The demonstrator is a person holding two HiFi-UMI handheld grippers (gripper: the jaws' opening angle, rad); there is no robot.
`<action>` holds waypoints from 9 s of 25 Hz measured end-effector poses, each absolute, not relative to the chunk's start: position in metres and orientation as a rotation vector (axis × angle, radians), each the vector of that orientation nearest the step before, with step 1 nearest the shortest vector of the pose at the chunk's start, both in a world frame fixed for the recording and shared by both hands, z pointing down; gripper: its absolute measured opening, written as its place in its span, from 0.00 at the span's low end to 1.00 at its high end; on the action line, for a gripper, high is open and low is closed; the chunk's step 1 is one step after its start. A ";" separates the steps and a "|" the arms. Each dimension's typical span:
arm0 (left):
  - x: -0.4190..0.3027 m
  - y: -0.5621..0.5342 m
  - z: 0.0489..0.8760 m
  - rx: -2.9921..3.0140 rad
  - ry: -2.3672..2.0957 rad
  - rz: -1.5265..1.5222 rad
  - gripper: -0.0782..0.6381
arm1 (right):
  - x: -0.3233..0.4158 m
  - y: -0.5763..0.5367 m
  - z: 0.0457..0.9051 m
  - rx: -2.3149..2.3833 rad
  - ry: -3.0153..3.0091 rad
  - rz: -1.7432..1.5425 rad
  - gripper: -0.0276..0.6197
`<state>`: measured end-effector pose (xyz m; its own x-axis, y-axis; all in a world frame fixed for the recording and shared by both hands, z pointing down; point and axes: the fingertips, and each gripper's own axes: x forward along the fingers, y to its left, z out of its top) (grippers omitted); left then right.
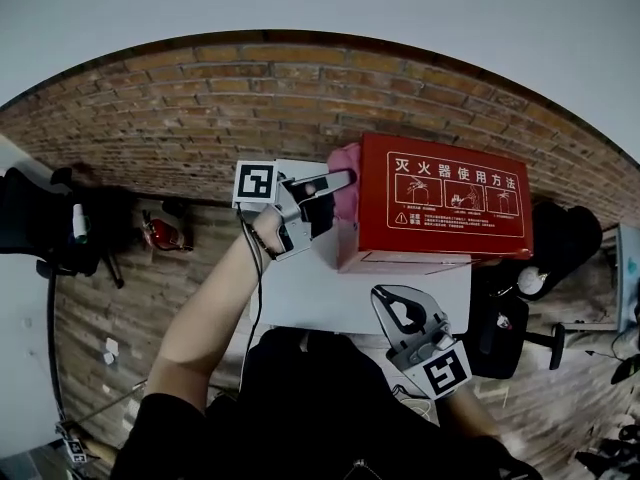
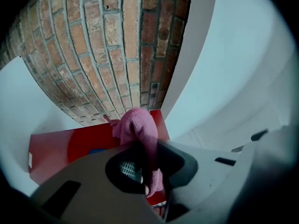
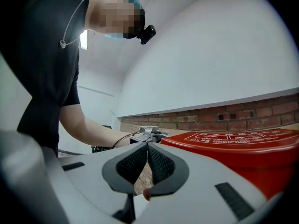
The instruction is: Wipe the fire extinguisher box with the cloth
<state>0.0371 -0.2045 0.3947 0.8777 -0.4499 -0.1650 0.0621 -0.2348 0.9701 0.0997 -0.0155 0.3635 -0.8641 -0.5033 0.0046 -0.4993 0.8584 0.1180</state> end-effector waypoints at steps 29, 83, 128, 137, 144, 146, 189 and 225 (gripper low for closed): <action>0.032 -0.215 0.456 1.682 -0.232 -0.388 0.22 | 0.030 -0.018 0.358 0.957 -2.911 -0.168 0.08; 0.030 -0.228 0.598 1.600 -0.271 -0.291 0.22 | 0.021 -0.041 0.386 1.034 -2.772 -0.101 0.08; 0.033 -0.225 0.783 1.576 -0.669 0.063 0.22 | 0.058 -0.041 0.415 1.056 -2.716 -0.025 0.08; 0.033 -0.221 0.815 1.579 -0.723 0.179 0.22 | 0.062 -0.041 0.423 1.046 -2.699 -0.010 0.08; 0.031 -0.217 0.841 1.541 -0.752 0.212 0.22 | 0.062 -0.039 0.430 1.033 -2.692 0.004 0.08; 0.032 -0.217 0.847 1.534 -0.762 0.219 0.22 | 0.062 -0.039 0.432 1.030 -2.689 0.010 0.08; 0.043 -0.136 0.868 1.447 -0.768 0.135 0.23 | 0.053 -0.028 0.438 1.001 -2.708 0.044 0.08; 0.039 -0.140 0.760 1.513 -0.685 -0.072 0.23 | 0.029 -0.012 0.421 0.978 -2.753 -0.015 0.08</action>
